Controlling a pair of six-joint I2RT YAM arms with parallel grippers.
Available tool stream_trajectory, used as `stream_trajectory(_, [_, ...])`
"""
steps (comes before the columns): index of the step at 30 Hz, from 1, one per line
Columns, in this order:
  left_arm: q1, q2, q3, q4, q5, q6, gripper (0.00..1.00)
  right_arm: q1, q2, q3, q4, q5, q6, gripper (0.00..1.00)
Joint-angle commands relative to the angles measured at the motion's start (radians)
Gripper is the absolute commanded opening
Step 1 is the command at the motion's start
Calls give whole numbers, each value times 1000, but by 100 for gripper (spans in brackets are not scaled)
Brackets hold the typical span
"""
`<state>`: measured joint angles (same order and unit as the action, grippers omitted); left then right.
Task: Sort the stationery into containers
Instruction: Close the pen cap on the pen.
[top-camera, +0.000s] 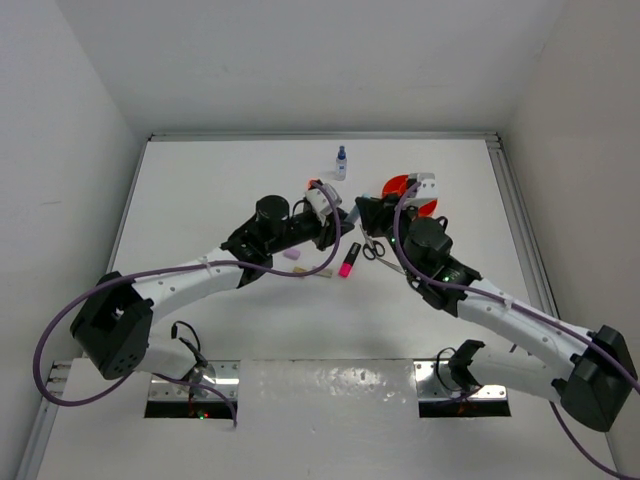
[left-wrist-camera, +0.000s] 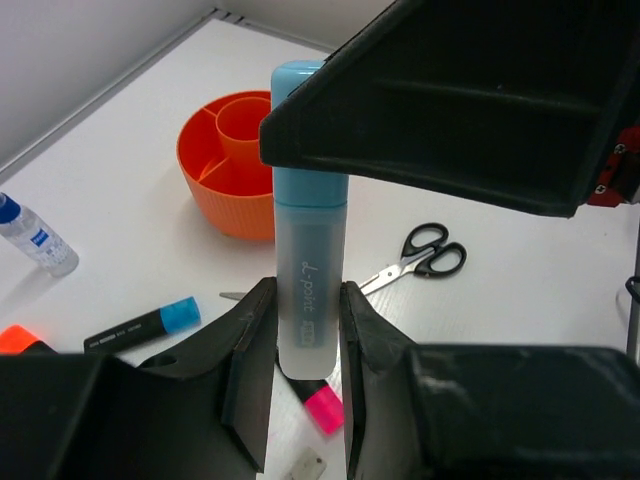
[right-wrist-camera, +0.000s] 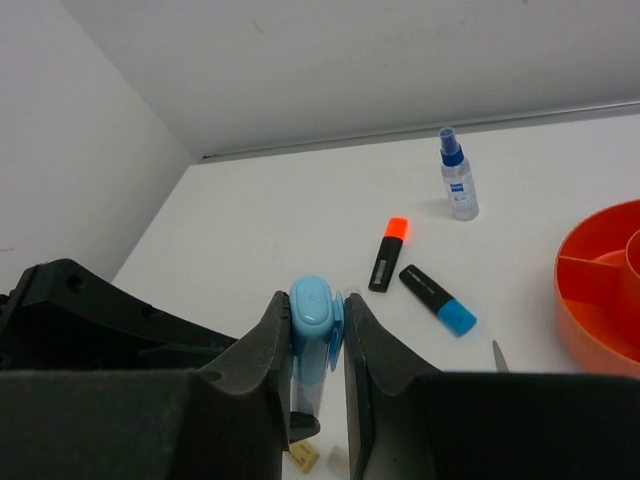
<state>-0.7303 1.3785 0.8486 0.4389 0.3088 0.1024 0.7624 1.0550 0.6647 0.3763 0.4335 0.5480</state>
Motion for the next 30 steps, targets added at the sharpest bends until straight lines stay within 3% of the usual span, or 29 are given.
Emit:
stream_trajectory(1, [20, -45, 72, 343, -17, 13, 0, 60, 54, -92, -200, -79, 27, 0])
stream_trajectory(30, [45, -33, 56, 377, -39, 22, 0, 146, 135, -301, -122, -116, 24, 0])
